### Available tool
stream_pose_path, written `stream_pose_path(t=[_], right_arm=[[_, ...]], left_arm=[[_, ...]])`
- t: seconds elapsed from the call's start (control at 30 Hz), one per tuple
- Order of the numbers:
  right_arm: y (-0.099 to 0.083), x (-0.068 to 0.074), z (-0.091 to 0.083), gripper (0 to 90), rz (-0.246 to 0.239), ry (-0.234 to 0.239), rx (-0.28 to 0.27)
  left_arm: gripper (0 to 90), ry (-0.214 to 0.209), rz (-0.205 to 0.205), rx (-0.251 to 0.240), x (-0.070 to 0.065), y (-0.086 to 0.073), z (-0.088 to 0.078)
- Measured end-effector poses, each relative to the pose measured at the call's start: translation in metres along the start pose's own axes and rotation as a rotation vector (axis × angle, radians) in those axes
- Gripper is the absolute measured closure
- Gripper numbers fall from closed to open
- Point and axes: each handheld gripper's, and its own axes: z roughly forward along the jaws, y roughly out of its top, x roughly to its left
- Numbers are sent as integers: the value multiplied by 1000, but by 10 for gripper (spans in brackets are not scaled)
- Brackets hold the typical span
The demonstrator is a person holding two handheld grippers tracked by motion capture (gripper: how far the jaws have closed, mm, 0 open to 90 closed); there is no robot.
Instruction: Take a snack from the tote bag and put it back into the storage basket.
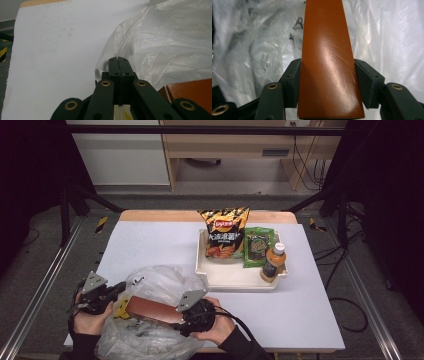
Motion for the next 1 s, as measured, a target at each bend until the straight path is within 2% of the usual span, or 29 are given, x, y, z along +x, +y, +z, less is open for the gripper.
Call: stream_pose_path(t=[0.2,0.37,0.5,0.63,0.77,1.0], right_arm=[[2,-3,-7,441,12,45,-74],[3,-3,-9,441,-1,58,-97],[6,-2,-17,440,-11,58,-113],[10,-5,-31,440,-15,62,-124],[12,-10,-47,440,-28,45,-119],[5,-27,-79,440,-6,24,-124]], left_arm=[[900,-2,-2,-1,0,0,0],[900,-2,-4,-2,1,0,-1],[900,0,-2,-1,2,0,0],[900,0,-2,-2,1,0,-1],[900,1,1,0,2,0,0],[900,-1,-1,1,1,-1,0]])
